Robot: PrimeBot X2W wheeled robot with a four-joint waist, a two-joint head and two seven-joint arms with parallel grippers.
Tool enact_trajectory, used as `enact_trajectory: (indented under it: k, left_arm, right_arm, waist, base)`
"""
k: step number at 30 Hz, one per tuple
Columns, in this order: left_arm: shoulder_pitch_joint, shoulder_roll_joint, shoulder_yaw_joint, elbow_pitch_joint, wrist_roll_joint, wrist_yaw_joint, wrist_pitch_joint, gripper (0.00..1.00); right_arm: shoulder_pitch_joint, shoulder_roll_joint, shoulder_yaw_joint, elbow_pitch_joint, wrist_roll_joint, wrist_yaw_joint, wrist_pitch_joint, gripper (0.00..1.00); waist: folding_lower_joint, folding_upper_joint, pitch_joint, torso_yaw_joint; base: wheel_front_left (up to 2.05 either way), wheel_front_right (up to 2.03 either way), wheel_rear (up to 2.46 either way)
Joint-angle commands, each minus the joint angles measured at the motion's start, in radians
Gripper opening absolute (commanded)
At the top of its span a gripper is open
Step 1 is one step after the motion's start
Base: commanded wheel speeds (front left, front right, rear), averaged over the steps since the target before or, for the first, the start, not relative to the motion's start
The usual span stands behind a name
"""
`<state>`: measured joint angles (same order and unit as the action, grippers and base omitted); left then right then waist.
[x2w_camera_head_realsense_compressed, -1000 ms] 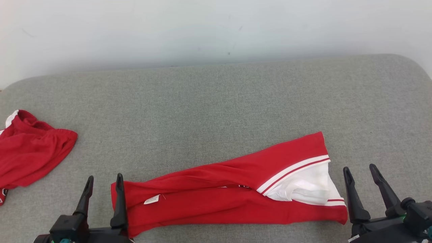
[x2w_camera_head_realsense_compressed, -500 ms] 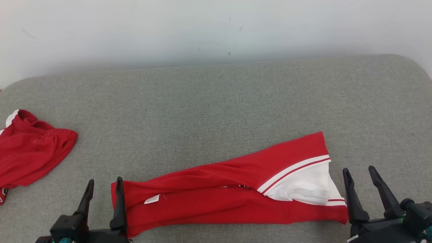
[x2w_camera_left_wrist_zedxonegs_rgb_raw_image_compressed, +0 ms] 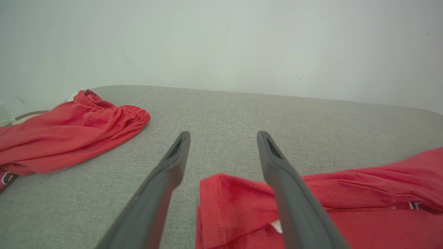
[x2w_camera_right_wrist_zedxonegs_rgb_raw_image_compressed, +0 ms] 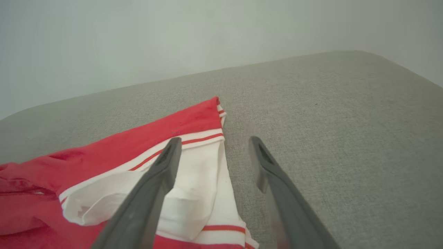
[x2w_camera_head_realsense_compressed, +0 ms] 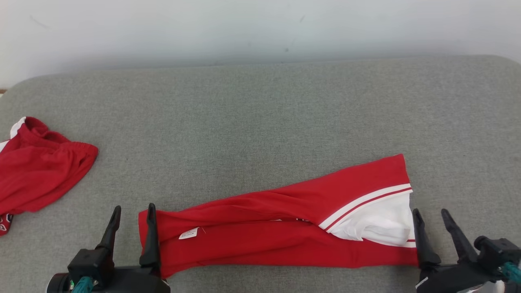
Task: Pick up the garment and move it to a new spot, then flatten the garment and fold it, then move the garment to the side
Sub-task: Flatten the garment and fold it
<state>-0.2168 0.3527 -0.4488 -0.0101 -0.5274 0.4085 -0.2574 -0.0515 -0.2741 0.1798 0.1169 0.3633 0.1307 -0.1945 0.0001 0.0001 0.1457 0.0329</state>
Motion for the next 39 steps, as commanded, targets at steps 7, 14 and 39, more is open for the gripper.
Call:
enact_trajectory:
  k: [7, 14, 39]
  left_arm:
    - [-0.033, -0.017, -0.004, 0.014, 0.011, -0.010, -0.007, 1.00]
    - [-0.043, -0.023, 0.002, 0.017, 0.020, -0.012, -0.007, 1.00]
    - [-0.043, -0.057, 0.057, -0.003, 0.060, -0.034, -0.008, 1.00]
  right_arm:
    - [-0.082, 0.003, 0.049, 0.226, 0.050, 0.000, -0.039, 1.00]
    - [-0.153, 0.004, 0.103, 0.374, 0.109, 0.000, -0.049, 1.00]
    - [-0.085, -0.170, -0.277, 0.326, 0.139, -0.001, -0.072, 0.00]
  waist:
    - [-0.0001, -0.0001, 0.035, 0.024]
    - [-0.0001, -0.0001, 0.049, 0.029]
    - [-0.0001, -0.0001, 0.102, -0.015]
  base:
    - [0.00, 0.00, 0.00]
    - [0.00, 0.00, 0.00]
    - [0.00, 0.00, 0.00]
